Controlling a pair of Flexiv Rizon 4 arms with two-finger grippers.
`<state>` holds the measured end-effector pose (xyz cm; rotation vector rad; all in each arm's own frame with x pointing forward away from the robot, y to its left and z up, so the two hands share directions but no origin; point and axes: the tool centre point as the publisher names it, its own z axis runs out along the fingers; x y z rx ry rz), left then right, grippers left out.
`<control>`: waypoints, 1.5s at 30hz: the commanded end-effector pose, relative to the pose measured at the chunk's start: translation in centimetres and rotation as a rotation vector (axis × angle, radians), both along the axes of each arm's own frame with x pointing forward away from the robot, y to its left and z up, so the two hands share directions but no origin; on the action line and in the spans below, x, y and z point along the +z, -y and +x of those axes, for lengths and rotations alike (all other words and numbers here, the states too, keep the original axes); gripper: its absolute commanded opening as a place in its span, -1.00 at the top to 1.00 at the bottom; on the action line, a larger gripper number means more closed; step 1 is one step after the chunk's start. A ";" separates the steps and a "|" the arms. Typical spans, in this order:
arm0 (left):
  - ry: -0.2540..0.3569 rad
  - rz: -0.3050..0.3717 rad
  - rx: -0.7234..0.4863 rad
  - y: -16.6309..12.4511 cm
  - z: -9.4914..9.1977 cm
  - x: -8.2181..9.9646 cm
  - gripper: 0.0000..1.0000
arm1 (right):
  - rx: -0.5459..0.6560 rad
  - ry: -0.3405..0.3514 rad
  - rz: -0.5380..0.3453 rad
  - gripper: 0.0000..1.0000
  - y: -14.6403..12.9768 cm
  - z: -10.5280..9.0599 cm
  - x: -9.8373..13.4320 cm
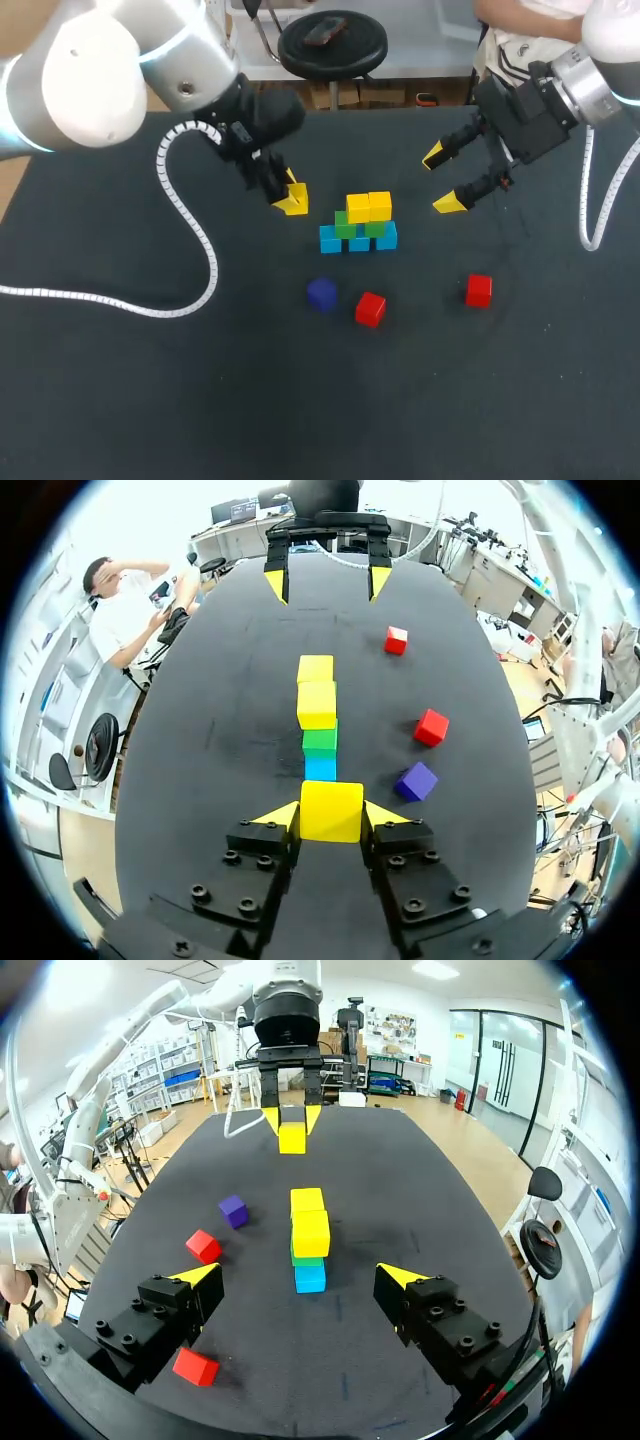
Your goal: Place the blue cubes, place green cubes on the blue cubes, place the yellow cubes on the green cubes, then place the red cubes on the yellow cubes, and place purple cube on the red cubes.
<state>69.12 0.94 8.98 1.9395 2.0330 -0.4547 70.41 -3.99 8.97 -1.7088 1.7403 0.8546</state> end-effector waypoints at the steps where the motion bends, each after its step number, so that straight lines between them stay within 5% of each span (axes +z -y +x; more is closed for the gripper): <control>1: -0.005 0.006 -0.001 0.1 0.2 0.1 1.00 | -0.001 0.002 0.001 -1.00 0.0 -0.1 0.0; 23: -0.005 0.006 -0.001 0.1 0.2 0.1 1.00 | -0.001 0.002 0.001 -1.00 0.0 -0.1 0.0; 30: -0.058 0.152 0.140 0.8 -1.1 0.0 1.00 | -0.001 0.002 0.001 -1.00 0.0 -0.1 0.0; 45: -0.048 0.187 0.205 3.9 -1.9 0.1 1.00 | -0.001 0.002 0.001 -1.00 0.0 -0.1 0.0</control>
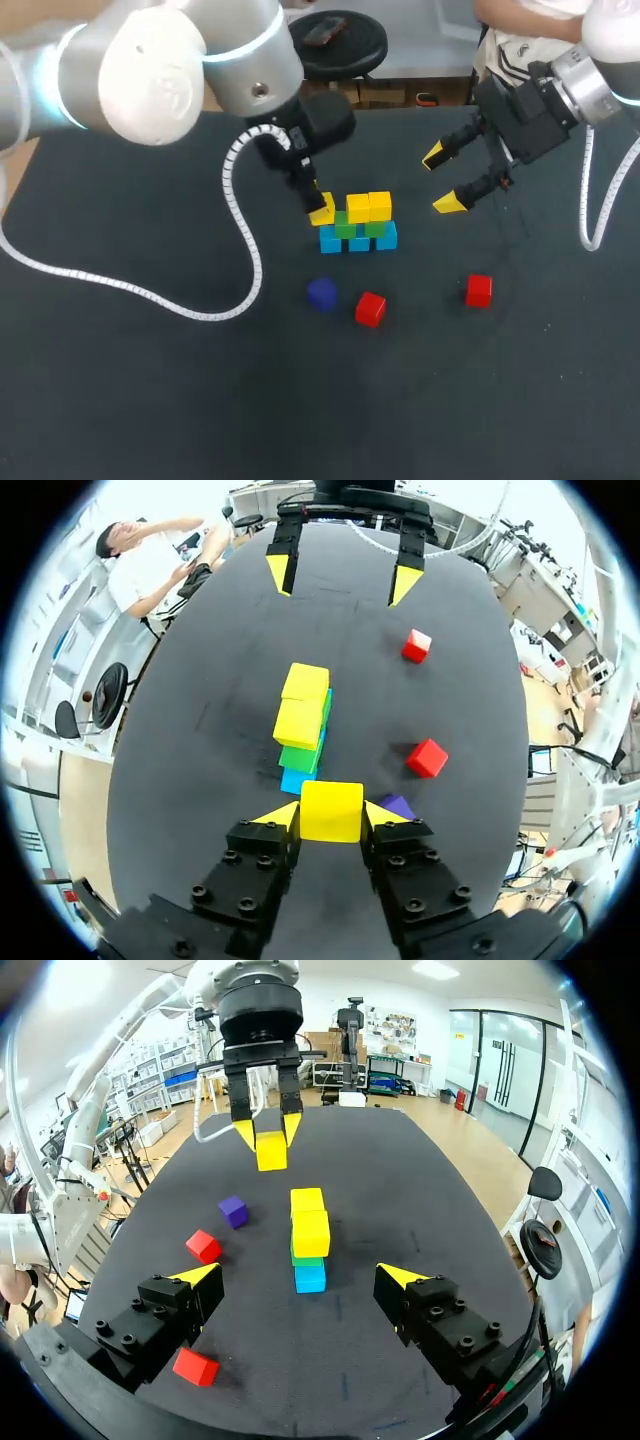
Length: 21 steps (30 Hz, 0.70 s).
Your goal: Place the blue cubes, place green cubes on the blue cubes, place the yellow cubes on the green cubes, then place the red cubes on the yellow cubes, and place purple cube on the red cubes.
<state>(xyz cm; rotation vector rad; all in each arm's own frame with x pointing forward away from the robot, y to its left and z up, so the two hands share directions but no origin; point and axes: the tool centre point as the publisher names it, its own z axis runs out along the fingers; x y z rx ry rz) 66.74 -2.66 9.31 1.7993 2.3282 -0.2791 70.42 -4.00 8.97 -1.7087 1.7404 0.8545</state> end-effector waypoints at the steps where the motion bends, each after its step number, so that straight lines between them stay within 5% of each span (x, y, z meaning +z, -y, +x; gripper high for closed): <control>1: -0.019 0.003 0.008 0.4 0.5 -0.3 1.00 | -0.001 0.002 0.001 -1.00 0.0 -0.1 0.0; 21: 0.015 -0.047 -0.019 1.0 1.1 -1.2 1.00 | -0.001 0.002 0.001 -1.00 0.0 -0.1 0.0</control>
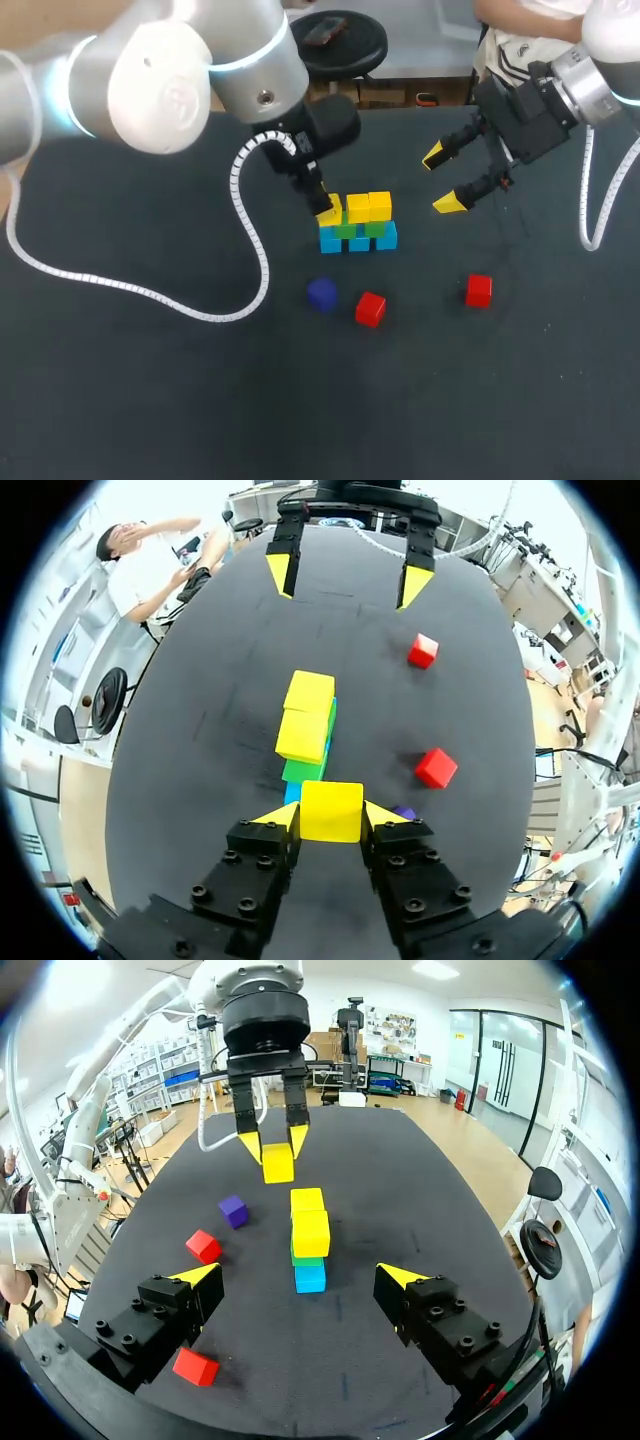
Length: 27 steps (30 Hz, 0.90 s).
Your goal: Place the blue cubes, place green cubes on the blue cubes, place the yellow cubes on the green cubes, then place the red cubes on the yellow cubes, and place purple cube on the red cubes.
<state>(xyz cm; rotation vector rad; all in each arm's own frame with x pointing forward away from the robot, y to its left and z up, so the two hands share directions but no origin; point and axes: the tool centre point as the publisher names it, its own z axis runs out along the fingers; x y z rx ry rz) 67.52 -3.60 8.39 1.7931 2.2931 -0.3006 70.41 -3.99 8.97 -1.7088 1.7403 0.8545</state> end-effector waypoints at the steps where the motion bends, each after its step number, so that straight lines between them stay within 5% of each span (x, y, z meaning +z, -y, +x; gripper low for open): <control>1: 0.001 -0.019 -0.013 0.1 0.4 -0.4 1.00 | -0.001 0.002 0.001 -1.00 0.0 -0.1 0.0; 27: -0.016 -0.031 -0.073 1.2 0.9 -1.2 1.00 | -0.001 0.002 0.001 -1.00 0.0 -0.1 0.0</control>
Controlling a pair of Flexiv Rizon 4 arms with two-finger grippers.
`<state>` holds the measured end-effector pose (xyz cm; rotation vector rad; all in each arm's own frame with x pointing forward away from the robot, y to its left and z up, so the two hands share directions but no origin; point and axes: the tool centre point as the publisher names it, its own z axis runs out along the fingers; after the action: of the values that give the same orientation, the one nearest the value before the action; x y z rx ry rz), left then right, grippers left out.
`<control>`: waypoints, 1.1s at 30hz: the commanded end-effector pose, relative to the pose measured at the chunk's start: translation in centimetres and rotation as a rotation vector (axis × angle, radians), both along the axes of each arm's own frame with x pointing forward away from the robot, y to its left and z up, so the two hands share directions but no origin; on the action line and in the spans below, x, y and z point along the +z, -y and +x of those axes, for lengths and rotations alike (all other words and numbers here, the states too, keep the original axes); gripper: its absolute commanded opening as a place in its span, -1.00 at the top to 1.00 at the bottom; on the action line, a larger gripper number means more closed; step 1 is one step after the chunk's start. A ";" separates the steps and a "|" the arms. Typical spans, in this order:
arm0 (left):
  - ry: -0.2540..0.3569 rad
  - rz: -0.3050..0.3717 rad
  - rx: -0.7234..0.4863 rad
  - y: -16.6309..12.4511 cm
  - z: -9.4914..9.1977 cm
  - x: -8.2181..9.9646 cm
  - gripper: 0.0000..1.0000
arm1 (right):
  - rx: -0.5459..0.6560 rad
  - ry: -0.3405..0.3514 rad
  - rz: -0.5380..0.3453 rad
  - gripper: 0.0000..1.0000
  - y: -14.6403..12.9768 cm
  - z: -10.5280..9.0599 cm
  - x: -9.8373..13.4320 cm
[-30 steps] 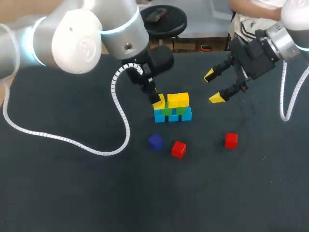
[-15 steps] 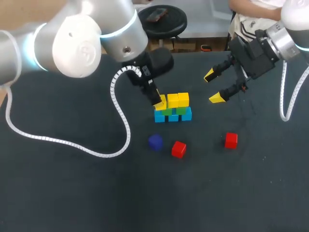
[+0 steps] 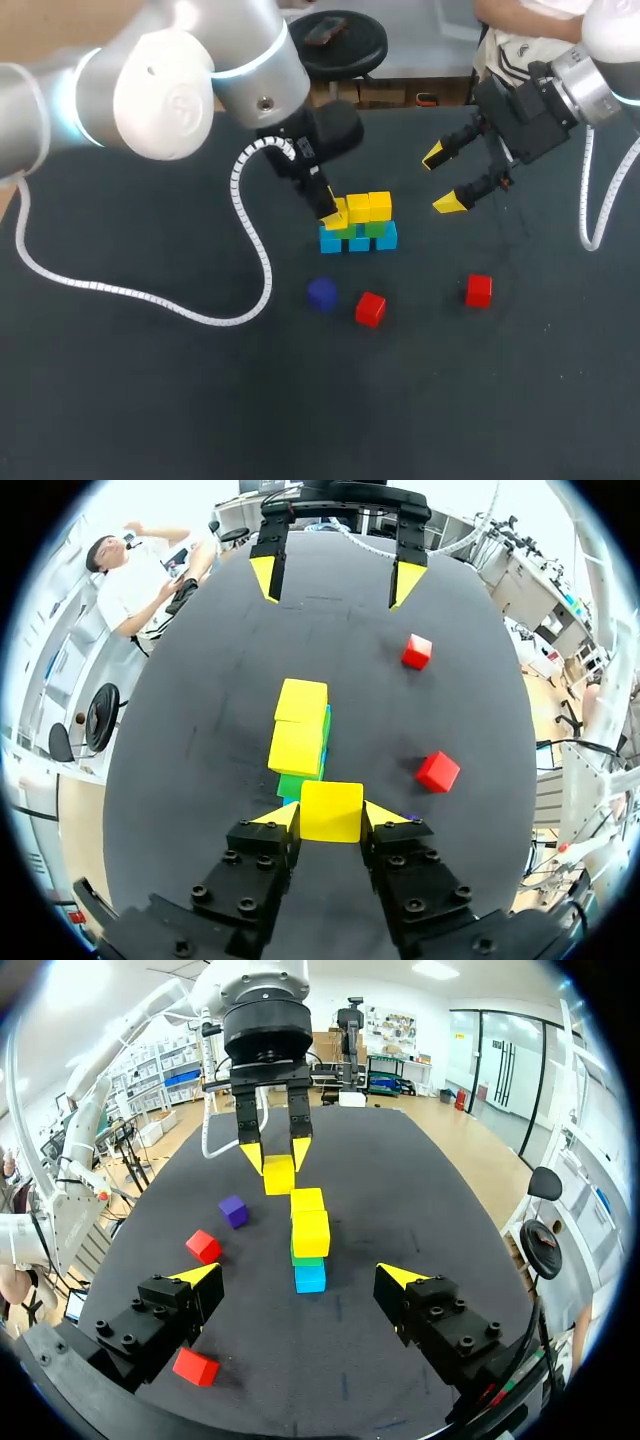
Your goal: Place the blue cubes, place green cubes on the blue cubes, place the yellow cubes on the green cubes, then place the red cubes on the yellow cubes, and place purple cube on the red cubes.
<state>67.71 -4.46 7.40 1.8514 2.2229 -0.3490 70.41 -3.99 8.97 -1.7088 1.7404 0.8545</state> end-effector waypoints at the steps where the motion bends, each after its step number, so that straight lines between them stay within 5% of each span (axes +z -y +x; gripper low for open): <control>1: -0.014 0.004 -0.012 0.3 0.7 -0.2 1.00 | -0.001 0.002 0.001 -1.00 0.0 -0.1 0.0; 33: 0.001 -0.020 -0.033 0.1 1.2 -0.7 1.00 | -0.001 0.002 0.001 -1.00 0.0 -0.1 0.0</control>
<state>68.86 -4.63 6.85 1.8777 2.1880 -0.3680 70.41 -3.99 8.97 -1.7088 1.7404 0.8545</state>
